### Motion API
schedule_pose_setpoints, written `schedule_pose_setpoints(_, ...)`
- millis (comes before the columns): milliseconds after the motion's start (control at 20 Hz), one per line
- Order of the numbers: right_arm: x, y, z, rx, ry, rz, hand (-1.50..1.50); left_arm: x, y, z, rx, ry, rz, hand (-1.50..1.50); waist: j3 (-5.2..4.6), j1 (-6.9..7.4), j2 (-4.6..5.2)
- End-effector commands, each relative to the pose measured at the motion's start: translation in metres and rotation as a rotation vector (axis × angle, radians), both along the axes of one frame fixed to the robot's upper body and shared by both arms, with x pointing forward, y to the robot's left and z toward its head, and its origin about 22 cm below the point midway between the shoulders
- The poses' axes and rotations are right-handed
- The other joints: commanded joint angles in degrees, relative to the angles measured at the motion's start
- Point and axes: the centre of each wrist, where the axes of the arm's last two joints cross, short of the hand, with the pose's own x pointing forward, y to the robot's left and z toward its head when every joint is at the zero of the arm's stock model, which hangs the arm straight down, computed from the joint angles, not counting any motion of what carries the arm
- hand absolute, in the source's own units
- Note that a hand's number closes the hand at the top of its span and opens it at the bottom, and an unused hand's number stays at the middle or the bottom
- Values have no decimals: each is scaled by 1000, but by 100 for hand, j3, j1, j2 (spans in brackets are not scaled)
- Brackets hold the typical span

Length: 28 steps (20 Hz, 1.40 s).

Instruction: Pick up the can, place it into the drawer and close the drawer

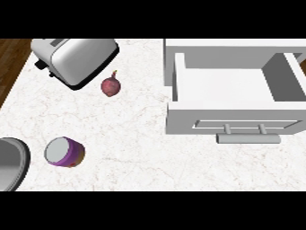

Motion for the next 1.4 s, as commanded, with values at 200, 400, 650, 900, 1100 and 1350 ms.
schedule_pose_setpoints(200,-10,-18,2,-4,-26,10,-150,-8,-2,4,-200,-22,12,-150,0,10,0)
schedule_pose_setpoints(400,-30,-25,-6,0,0,2,-150,-14,-7,0,-270,2,3,-150,1,-10,-6)
schedule_pose_setpoints(650,-44,-36,-6,-7,-4,11,-150,16,-1,-18,-340,38,-11,-150,-1,-50,5)
schedule_pose_setpoints(900,-54,-54,-25,37,-12,-3,-150,26,-8,-21,-351,39,13,-150,1,-38,6)
schedule_pose_setpoints(1100,-43,-53,10,0,-6,12,-150,50,1,-20,-357,53,1,-150,-2,-34,11)
schedule_pose_setpoints(1350,-45,-54,-2,1,9,20,-150,65,-19,-63,-314,75,47,-150,-2,-39,13)
